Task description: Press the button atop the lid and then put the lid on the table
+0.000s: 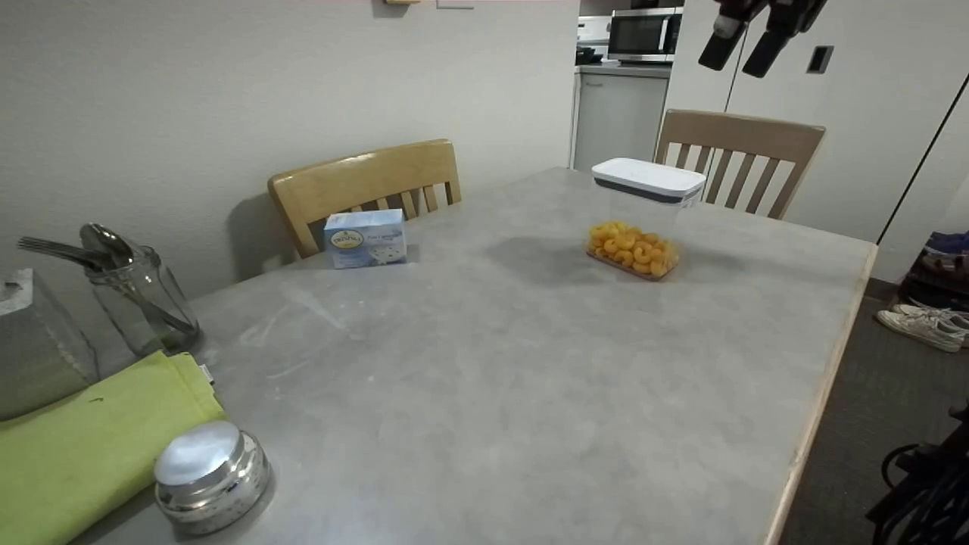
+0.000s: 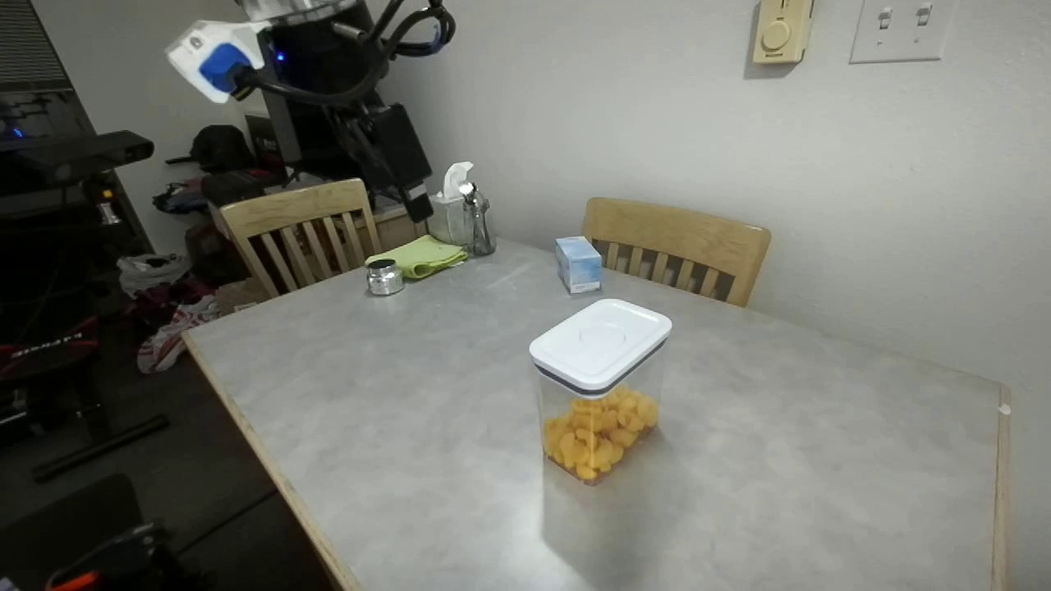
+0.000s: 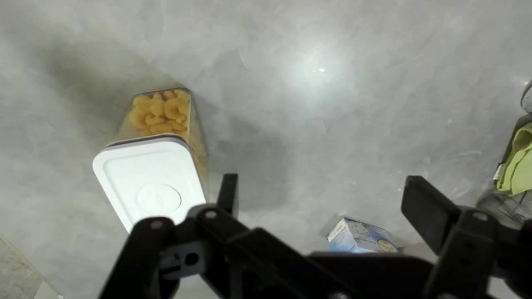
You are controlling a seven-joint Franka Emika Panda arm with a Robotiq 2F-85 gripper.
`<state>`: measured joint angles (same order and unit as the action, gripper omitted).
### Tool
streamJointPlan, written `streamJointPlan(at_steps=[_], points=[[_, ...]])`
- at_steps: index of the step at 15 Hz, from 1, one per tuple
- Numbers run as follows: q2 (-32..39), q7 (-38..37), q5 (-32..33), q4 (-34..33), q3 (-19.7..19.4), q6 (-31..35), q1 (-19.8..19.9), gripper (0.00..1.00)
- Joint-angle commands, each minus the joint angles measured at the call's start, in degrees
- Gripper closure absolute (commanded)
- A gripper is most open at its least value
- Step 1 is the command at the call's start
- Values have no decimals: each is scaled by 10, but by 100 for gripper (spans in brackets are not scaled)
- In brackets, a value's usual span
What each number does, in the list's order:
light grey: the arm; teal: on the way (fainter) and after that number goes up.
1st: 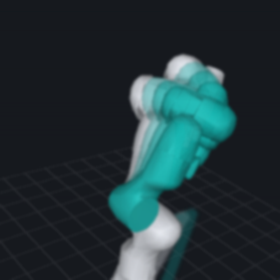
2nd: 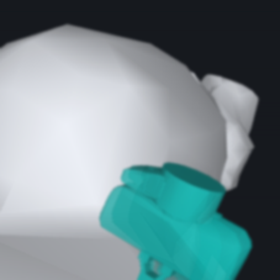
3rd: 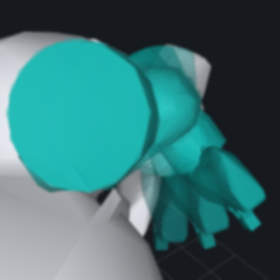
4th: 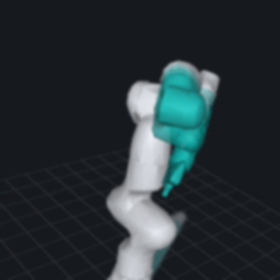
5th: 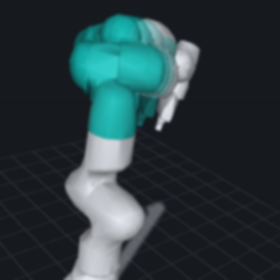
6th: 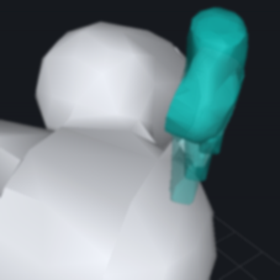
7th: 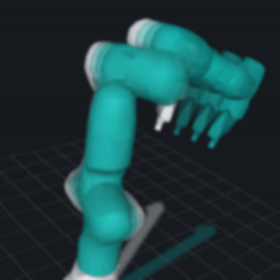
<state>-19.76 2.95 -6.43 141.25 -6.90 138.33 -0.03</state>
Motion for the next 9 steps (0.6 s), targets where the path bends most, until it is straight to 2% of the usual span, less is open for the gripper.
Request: streamJointPlan(at_steps=[1,5,9], points=[[4,2,-3,-4,7,-2,8,0],[19,-1,5,-12,9,3,12,0],[63,0,22,-47,5,-5,23,0]])
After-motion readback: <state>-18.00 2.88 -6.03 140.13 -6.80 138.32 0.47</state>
